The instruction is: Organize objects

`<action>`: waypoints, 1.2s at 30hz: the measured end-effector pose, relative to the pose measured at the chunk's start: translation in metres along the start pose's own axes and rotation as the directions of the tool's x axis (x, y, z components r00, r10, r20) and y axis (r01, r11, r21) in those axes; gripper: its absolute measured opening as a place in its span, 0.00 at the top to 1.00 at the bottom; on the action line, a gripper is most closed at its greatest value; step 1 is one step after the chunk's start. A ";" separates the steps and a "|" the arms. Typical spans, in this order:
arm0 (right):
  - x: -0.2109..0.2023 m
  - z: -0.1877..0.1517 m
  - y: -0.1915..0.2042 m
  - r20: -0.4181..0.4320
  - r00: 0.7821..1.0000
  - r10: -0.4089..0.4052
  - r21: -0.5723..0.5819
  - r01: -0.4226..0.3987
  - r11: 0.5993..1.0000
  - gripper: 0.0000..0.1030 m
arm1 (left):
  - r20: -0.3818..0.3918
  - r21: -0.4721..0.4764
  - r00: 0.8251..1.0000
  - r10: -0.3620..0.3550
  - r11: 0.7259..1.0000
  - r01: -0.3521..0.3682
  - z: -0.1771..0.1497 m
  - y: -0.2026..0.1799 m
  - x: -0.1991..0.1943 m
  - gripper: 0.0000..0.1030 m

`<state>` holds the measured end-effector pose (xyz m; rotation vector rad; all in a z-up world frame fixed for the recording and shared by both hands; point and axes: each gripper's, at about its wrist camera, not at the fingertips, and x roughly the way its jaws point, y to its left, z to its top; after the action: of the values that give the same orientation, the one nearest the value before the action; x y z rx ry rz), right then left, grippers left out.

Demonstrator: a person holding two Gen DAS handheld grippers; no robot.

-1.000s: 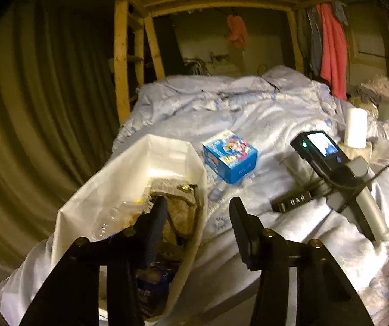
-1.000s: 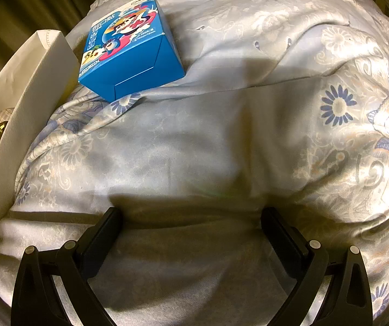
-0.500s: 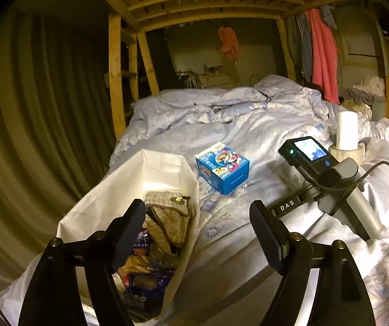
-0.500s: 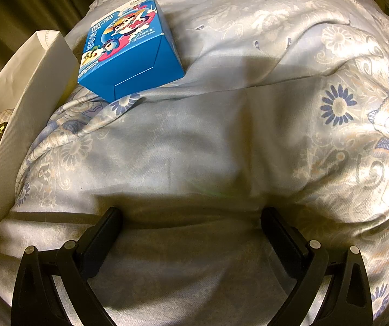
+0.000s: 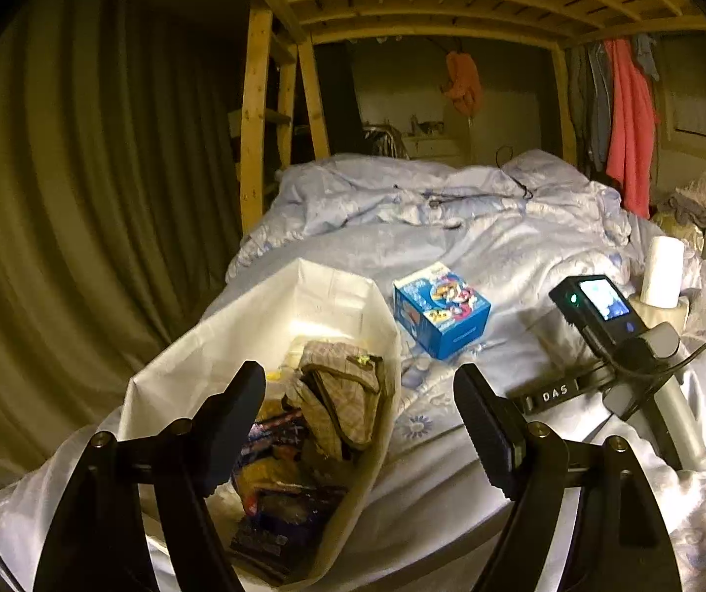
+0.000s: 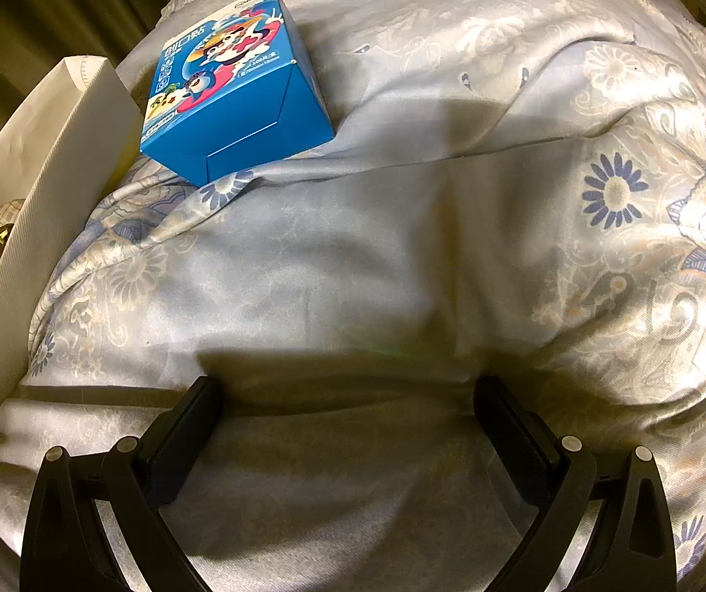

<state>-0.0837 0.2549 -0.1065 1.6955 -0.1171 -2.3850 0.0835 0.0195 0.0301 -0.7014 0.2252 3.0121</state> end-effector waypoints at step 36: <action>-0.002 -0.036 0.020 -0.024 0.999 -0.048 -0.001 0.048 0.999 0.00 | -0.140 -0.104 0.968 -0.209 0.975 0.195 -0.004 0.017 0.014 0.19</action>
<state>-0.0465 0.2376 -0.1134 1.7452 -0.0731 -2.3986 0.0717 0.0019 0.0229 -0.9008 0.0201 2.7924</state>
